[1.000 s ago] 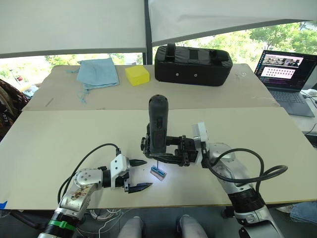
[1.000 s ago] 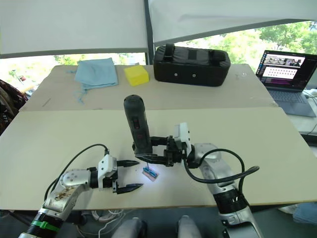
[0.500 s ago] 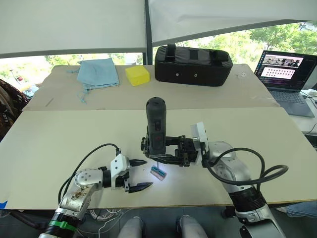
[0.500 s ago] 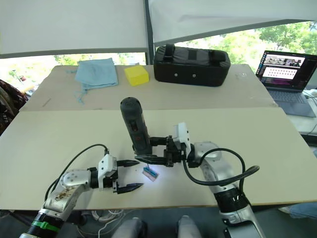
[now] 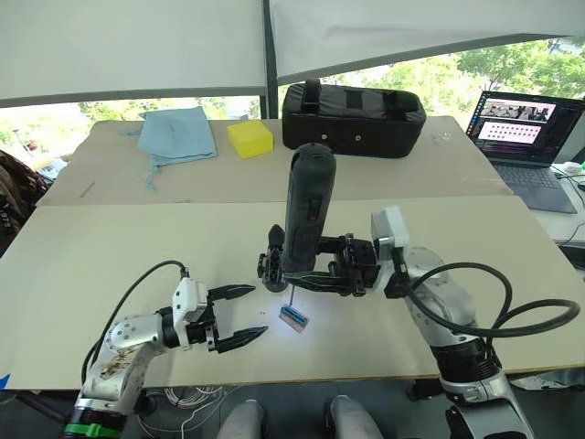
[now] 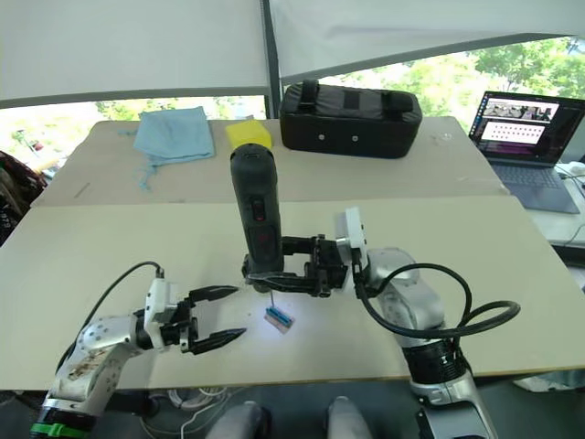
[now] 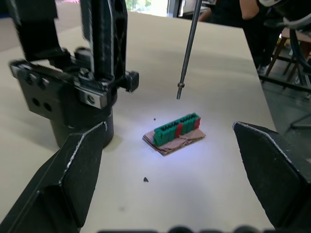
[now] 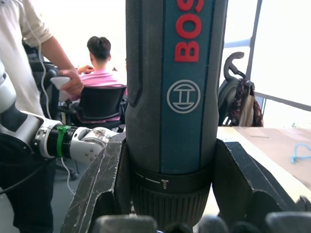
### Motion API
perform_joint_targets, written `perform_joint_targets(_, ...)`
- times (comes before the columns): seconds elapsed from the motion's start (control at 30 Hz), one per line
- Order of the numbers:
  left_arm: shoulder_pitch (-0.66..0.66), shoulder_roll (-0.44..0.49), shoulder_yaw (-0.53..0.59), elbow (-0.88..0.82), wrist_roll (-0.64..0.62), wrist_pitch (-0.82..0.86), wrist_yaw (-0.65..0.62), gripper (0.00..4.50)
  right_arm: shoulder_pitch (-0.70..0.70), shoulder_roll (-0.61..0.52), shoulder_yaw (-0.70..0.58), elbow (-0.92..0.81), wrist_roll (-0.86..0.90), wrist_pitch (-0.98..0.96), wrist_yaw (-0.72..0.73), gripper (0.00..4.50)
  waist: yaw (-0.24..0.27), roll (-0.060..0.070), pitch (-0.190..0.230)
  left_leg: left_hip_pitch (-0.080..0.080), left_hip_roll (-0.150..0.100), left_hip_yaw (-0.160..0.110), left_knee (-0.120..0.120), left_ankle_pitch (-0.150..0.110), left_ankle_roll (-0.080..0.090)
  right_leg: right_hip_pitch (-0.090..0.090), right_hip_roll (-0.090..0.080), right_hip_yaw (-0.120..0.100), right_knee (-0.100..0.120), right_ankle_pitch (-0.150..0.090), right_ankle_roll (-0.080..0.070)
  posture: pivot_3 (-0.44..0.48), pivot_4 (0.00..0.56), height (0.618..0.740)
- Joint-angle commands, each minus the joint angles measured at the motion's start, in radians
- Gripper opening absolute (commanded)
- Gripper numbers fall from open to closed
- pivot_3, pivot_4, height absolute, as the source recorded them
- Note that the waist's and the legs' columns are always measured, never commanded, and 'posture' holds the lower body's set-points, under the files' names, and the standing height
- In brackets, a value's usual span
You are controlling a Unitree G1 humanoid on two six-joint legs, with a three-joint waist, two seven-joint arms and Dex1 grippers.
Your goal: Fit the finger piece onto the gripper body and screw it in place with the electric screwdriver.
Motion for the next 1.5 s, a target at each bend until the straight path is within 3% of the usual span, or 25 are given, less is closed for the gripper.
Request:
perform_joint_targets(0.03, 0.002, 0.020, 0.076, -0.092, -0.104, 0.071, 0.031, 4.42, -0.041, -0.013, -0.063, -0.083, 0.081, 0.026, -0.007, 1.90, 0.003, 0.000, 0.000, 0.000, 0.000, 0.000, 0.000, 0.000, 0.000, 0.000, 0.000, 0.000, 0.000, 0.000, 0.000, 0.000, 0.150, 0.740)
perform_joint_targets(0.4, 0.140, 0.150, 0.289, -0.156, -0.184, 0.133, -0.001, 4.42, -0.117, -0.076, -0.152, -0.132, 0.189, 0.121, -0.044, 1.90, -0.003, 0.000, 0.000, 0.000, 0.001, 0.000, 0.000, 0.000, 0.000, 0.000, 0.001, 0.000, 0.000, 0.000, 0.000, 0.000, 0.150, 0.740)
perform_joint_targets(0.67, 0.205, 0.157, 0.335, -0.085, -0.107, 0.077, -0.007, 4.42, -0.129, -0.106, -0.173, -0.119, 0.200, 0.133, -0.038, 1.90, 0.002, 0.000, 0.000, 0.000, 0.001, 0.001, 0.000, 0.000, 0.000, 0.000, 0.000, 0.000, -0.002, 0.000, 0.000, 0.000, 0.150, 0.740)
perform_joint_targets(1.1, -0.101, -0.005, -0.028, 0.052, 0.170, 0.128, 0.201, 4.42, -0.150, -0.111, -0.174, -0.073, 0.190, 0.144, -0.017, 1.90, 0.002, 0.000, 0.000, -0.003, 0.000, 0.000, 0.002, 0.000, 0.000, -0.001, 0.000, -0.001, -0.001, 0.001, 0.000, 0.000, 0.150, 0.740)
perform_joint_targets(1.5, -0.264, -0.109, -0.150, 0.258, 0.271, 0.099, 0.244, 4.42, -0.152, -0.114, -0.172, -0.068, 0.180, 0.158, -0.034, 1.90, 0.002, 0.000, 0.000, -0.006, -0.001, -0.001, 0.005, 0.000, 0.000, -0.001, 0.001, -0.002, 0.000, 0.002, 0.001, 0.000, 0.150, 0.740)
